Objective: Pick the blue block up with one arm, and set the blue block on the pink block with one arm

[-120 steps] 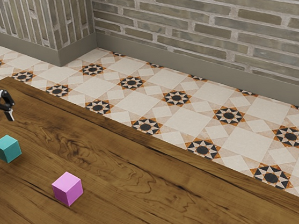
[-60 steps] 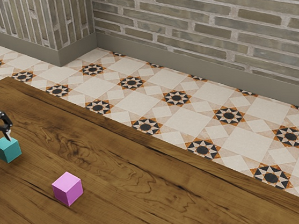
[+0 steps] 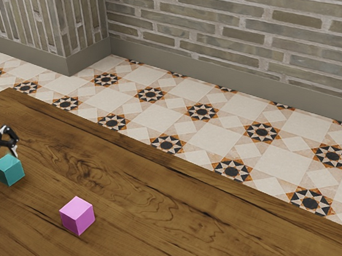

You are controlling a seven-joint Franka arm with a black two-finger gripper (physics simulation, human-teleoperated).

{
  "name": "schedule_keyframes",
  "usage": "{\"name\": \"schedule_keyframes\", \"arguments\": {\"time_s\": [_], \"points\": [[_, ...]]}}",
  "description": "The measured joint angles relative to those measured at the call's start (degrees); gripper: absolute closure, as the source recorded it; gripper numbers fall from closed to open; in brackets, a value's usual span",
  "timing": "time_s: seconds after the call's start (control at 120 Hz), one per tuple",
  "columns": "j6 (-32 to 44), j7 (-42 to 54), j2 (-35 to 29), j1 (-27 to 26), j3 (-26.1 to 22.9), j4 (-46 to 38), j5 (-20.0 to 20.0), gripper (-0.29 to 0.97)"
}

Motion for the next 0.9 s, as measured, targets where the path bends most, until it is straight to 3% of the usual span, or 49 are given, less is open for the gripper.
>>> {"name": "schedule_keyframes", "arguments": {"time_s": [0.217, 0.35, 0.492, 0.9], "points": [[0.3, 1.8, 1.8, 0.7, 0.0, 1.2, -0.9, 0.0], [0.4, 0.8, 1.7, 1.1, -0.2, 1.3, 6.1, 0.0], [0.5, -0.4, 1.8, 0.8, -0.2, 1.3, 8.9, 0.0], [0.5, -3.7, 4.9, -0.8, -0.2, 4.4, 9.2, 0.0]]}}
